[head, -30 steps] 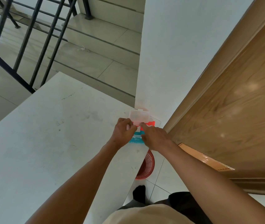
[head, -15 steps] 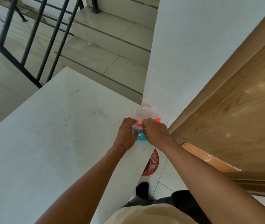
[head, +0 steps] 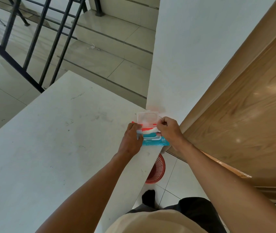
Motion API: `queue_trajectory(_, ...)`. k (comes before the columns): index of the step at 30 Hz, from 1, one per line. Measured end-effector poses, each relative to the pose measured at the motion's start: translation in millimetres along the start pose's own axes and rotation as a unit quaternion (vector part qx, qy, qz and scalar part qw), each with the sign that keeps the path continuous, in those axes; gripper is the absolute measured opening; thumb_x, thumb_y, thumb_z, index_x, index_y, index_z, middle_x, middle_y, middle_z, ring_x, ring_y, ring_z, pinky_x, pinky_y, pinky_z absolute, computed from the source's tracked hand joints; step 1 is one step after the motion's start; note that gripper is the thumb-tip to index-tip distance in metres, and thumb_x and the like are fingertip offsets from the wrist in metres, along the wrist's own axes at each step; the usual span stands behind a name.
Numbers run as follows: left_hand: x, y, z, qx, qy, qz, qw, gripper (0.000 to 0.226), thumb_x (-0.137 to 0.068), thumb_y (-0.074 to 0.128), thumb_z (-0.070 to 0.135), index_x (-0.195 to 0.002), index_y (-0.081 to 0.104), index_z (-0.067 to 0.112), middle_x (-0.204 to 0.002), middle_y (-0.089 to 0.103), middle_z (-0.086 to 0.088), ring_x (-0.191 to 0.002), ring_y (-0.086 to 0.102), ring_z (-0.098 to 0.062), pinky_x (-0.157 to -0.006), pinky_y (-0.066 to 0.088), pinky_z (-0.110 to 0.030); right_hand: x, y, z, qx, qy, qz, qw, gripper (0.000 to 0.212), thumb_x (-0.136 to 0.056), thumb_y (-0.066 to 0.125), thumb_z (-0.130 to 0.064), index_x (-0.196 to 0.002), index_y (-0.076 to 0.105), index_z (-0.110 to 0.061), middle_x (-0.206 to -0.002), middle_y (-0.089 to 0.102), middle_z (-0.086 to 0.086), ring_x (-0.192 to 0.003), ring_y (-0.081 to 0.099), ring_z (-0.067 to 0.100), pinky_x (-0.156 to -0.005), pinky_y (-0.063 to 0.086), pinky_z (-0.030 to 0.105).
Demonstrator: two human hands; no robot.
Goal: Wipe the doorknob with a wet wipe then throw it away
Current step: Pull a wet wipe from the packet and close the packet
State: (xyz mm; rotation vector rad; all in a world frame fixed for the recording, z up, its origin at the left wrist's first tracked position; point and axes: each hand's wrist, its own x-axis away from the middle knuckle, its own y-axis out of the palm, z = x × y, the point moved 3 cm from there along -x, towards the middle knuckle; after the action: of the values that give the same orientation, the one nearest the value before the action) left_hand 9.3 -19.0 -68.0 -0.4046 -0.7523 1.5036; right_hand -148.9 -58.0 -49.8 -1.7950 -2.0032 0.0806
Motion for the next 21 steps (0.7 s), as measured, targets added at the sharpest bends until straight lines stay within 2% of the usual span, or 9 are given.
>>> queue_trajectory(3, 0.9, 1.0, -0.6, -0.001, -0.002, -0.002, 1.000, 0.047, -0.091, 0.061, 0.012, -0.134, 0.043, 0.021, -0.138, 0.048, -0.003, -0.124, 0.053, -0.030, -0.091, 0.054, -0.031, 1.4, -3.6, -1.7, 0.036, 0.007, 0.001, 0.999, 0.023, -0.093, 0.051, -0.008, -0.079, 0.059, -0.024, -0.098, 0.064, -0.003, -0.091, 0.065, 0.017, -0.060, 0.053, 0.015)
queue_trajectory(5, 1.8, 0.2, 0.6, 0.012, 0.009, -0.010, 1.000, 0.058, -0.091, 0.062, 0.021, -0.141, 0.032, 0.023, -0.146, 0.043, -0.003, -0.129, 0.049, -0.027, -0.099, 0.049, -0.038, 5.2, -2.8, -1.7, 0.088, 0.000, -0.013, 0.996, 0.024, -0.096, 0.046, -0.010, -0.080, 0.057, -0.024, -0.105, 0.063, -0.001, -0.092, 0.063, 0.016, -0.056, 0.048, 0.010)
queue_trajectory(7, 2.3, -0.1, 1.6, 0.047, 0.034, -0.026, 0.998, 0.068, -0.090, 0.063, 0.028, -0.146, 0.024, 0.024, -0.151, 0.038, -0.004, -0.132, 0.046, -0.024, -0.106, 0.045, -0.044, 11.3, -0.3, -0.4, 0.138, -0.032, -0.050, 0.989, 0.026, -0.100, 0.038, -0.012, -0.085, 0.055, -0.024, -0.111, 0.059, 0.000, -0.093, 0.059, 0.014, -0.053, 0.046, 0.005)
queue_trajectory(9, 3.1, 0.2, -0.7, 0.040, 0.042, -0.029, 0.998, 0.068, -0.088, 0.067, 0.029, -0.144, 0.029, 0.021, -0.148, 0.041, -0.006, -0.130, 0.048, -0.026, -0.106, 0.045, -0.044, 20.8, 7.7, 0.9, 0.185, -0.078, -0.107, 0.974, 0.023, -0.102, 0.034, -0.015, -0.100, 0.056, -0.024, -0.113, 0.056, 0.002, -0.089, 0.059, 0.015, -0.056, 0.049, 0.006)
queue_trajectory(12, 5.0, 2.0, -5.0, 0.007, 0.049, -0.021, 0.999, 0.056, -0.086, 0.070, 0.028, -0.133, 0.043, 0.016, -0.138, 0.049, -0.007, -0.122, 0.054, -0.027, -0.101, 0.048, -0.042, 34.0, 24.8, 1.7, 0.270, -0.133, -0.151, 0.942, 0.032, -0.101, 0.041, -0.016, -0.130, 0.052, -0.023, -0.122, 0.060, 0.004, -0.085, 0.065, 0.019, -0.076, 0.058, 0.021)
queue_trajectory(14, 5.8, 2.7, -5.3, 0.008, 0.064, -0.033, 0.997, 0.054, -0.087, 0.069, 0.031, -0.133, 0.044, 0.016, -0.139, 0.048, -0.005, -0.122, 0.055, -0.026, -0.102, 0.048, -0.044, 38.8, 33.7, 4.9, 0.317, -0.131, -0.162, 0.925, 0.040, -0.101, 0.045, -0.018, -0.141, 0.044, -0.023, -0.134, 0.055, 0.002, -0.104, 0.063, 0.021, -0.098, 0.052, 0.031)
queue_trajectory(16, 5.7, 2.9, -5.9, 0.002, 0.075, -0.041, 0.996, 0.056, -0.088, 0.066, 0.033, -0.136, 0.042, 0.017, -0.142, 0.046, -0.004, -0.124, 0.054, -0.024, -0.102, 0.048, -0.045, 40.6, 36.0, 9.3, 0.358, -0.101, -0.160, 0.914, 0.045, -0.101, 0.047, -0.021, -0.145, 0.039, -0.023, -0.141, 0.050, 0.001, -0.117, 0.058, 0.024, -0.107, 0.044, 0.035)
queue_trajectory(19, 5.5, 3.5, -8.2, -0.024, 0.095, -0.046, 0.994, 0.055, -0.089, 0.065, 0.030, -0.137, 0.041, 0.018, -0.144, 0.042, -0.003, -0.127, 0.052, -0.024, -0.103, 0.047, -0.043, 42.7, 33.0, 12.8, 0.380, -0.074, -0.145, 0.911, 0.048, -0.101, 0.047, -0.024, -0.147, 0.034, -0.021, -0.139, 0.053, 0.002, -0.108, 0.064, 0.022, -0.098, 0.049, 0.029)
queue_trajectory(21, 3.9, 3.8, -10.7, -0.044, 0.099, -0.050, 0.993, 0.052, -0.090, 0.064, 0.027, -0.136, 0.041, 0.018, -0.144, 0.040, -0.002, -0.127, 0.051, -0.024, -0.101, 0.047, -0.041, 42.9, 28.2, 11.8, 0.391, -0.066, -0.125, 0.909, 0.049, -0.101, 0.044, -0.026, -0.149, 0.033, -0.020, -0.125, 0.061, 0.004, -0.084, 0.066, 0.015, -0.077, 0.054, 0.021)
